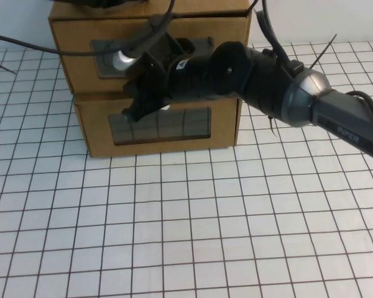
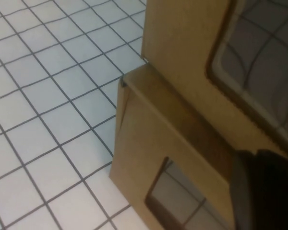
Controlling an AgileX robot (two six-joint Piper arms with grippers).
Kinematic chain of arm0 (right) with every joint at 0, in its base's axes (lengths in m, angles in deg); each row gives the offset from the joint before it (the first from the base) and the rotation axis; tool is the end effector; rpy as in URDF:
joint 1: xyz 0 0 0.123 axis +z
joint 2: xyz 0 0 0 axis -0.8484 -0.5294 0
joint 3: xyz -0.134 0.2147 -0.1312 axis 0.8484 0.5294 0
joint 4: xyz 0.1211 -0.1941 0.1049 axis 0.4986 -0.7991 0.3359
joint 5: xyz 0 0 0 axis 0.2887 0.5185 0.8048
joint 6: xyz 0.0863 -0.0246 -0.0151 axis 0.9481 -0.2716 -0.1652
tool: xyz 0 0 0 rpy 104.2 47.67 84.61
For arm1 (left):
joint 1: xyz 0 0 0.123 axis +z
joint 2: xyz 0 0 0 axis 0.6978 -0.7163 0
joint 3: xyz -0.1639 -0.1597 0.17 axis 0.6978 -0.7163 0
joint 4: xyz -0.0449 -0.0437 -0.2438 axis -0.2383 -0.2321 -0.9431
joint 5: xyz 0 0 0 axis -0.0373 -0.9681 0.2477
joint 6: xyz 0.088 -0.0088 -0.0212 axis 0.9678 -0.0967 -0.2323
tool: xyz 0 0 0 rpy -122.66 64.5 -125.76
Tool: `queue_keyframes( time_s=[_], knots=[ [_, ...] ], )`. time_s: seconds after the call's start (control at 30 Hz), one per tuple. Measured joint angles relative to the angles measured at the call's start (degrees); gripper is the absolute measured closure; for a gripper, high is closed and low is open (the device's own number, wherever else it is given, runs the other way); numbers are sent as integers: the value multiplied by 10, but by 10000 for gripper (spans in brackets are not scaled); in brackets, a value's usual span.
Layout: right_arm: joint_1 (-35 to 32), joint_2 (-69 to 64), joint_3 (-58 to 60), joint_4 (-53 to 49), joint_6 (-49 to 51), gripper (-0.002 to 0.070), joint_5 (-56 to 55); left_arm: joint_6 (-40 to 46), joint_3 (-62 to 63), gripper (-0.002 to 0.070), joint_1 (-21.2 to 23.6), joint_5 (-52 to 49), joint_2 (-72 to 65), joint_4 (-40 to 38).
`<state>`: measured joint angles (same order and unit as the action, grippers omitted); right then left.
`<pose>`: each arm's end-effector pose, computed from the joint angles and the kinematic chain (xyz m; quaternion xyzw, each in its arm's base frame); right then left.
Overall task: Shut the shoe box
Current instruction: Close the shoe box with your right arm
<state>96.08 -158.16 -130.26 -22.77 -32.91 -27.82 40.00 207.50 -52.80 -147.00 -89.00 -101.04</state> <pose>0.3938 0.3345 0.2842 -0.4152 0.7411 0.2103 0.4839 0.4512 -0.1298 0.3779 0.2120 0.8151 -0.3598 0.4016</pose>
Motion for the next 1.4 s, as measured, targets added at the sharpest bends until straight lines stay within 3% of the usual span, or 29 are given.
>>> queue_keyframes(
  time_s=[0.63,1.03,1.4],
  knots=[
    [55,126,-2,-74,-33,689,-10,0,0,679,1,-6,0,1],
    [-21,107,35,-73,-3,689,-35,2,0,679,0,-5,0,2],
    [-37,90,35,-25,10,689,-31,4,0,679,0,0,0,-2]
  ],
)
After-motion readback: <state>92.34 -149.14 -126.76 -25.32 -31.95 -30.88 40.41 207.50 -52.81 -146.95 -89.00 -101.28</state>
